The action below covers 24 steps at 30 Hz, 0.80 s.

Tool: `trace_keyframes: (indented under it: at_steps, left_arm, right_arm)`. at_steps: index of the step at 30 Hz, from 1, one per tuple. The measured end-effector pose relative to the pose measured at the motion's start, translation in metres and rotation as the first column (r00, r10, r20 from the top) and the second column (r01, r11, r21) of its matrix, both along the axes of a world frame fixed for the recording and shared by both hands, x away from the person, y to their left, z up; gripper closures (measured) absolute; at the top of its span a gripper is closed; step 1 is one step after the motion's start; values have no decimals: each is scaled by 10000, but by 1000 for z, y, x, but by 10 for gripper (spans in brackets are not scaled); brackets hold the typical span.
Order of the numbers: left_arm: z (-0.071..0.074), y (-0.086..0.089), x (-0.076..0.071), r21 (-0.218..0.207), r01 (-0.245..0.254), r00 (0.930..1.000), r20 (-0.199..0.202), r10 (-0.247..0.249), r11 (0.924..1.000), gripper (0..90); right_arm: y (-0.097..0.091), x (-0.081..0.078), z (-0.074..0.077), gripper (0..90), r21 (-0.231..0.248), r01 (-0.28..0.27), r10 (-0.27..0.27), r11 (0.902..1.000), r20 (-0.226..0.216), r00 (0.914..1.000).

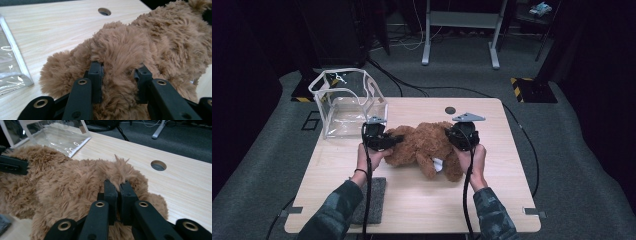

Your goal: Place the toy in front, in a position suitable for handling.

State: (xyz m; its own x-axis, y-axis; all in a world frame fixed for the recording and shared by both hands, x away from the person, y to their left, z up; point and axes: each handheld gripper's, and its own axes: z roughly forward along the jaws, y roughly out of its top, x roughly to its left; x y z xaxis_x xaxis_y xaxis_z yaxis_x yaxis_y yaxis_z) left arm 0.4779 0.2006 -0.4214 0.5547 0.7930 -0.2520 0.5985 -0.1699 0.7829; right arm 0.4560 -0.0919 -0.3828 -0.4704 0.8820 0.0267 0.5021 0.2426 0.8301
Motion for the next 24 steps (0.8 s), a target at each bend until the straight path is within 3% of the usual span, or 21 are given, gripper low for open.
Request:
trace_keyframes:
  at_steps: [6,9,11,16,18,21,24]
  left_arm:
    - [-16,4,8,165,-184,9992,-353,189,9997,632]
    - [-16,8,9,53,-255,9989,-395,257,9997,559]
    - [-13,9,7,113,-227,9988,-432,232,9997,485]
    - [-5,14,-5,366,-218,9982,-555,238,9991,296]
    - [-3,20,-12,103,-265,9966,-778,272,9996,257]
    - [0,31,-24,45,-302,9963,-798,305,9995,209]
    - [0,38,-37,293,-379,9963,-763,401,9989,178]
  right_arm:
    - [7,11,-18,857,-58,156,-158,9999,-435,9989]
    - [8,14,-24,804,-110,106,-113,9999,-639,9979]
    - [6,16,-24,659,-208,-30,11,9998,-897,9960]
    - [-4,8,-18,367,-83,-17,9,10000,-988,9951]
    - [-11,3,-17,228,-29,5,-8,10000,-968,9953]
    - [-26,-10,-18,157,302,-136,162,9995,-873,9960]
    - [-38,-23,-21,139,406,-77,118,9991,-1016,9948]
